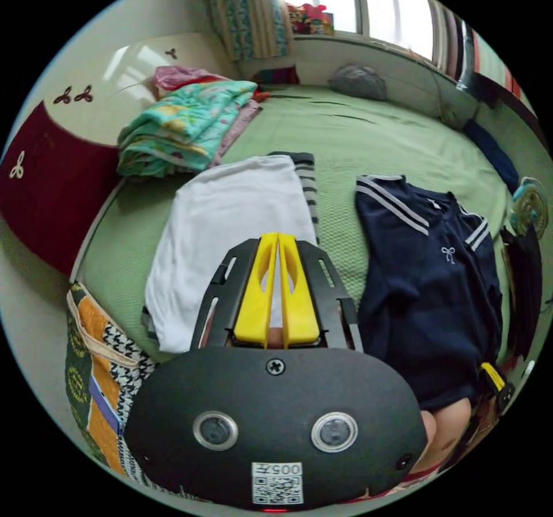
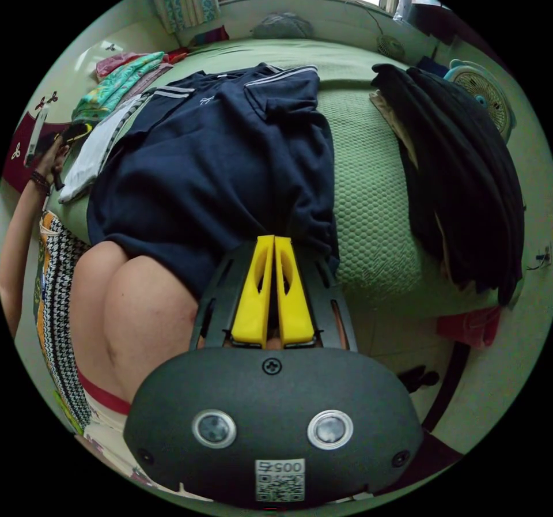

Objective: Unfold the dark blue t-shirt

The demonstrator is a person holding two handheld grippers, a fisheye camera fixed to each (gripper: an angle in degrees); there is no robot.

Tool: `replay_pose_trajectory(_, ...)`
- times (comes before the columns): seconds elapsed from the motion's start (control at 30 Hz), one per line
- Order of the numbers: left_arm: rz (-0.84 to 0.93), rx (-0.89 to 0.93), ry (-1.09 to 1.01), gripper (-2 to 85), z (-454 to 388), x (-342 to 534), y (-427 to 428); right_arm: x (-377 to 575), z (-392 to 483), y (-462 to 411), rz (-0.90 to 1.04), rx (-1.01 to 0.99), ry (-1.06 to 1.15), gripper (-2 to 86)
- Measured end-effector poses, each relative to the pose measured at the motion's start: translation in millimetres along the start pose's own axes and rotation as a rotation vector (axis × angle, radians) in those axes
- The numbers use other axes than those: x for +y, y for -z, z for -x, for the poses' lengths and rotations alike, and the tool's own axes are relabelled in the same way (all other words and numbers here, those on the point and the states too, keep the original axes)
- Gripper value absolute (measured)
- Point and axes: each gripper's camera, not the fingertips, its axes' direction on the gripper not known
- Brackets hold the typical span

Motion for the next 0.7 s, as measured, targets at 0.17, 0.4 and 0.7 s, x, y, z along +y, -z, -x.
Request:
replay_pose_trajectory(0.17,-0.029,0.104,-0.193,8.5,-52,8,-3,-2,-1,-1,0.001,0.006,0.002,-0.9)
replay_pose_trajectory(0.4,-0.008,0.212,-0.349,10.3,-137,-12,-33,-5,-4,-1,0.006,0.005,0.006,-0.9)
replay_pose_trajectory(0.7,0.051,0.177,-0.360,9.1,-160,-23,-75,-10,-10,0,0.005,-0.018,0.017,-1.0)
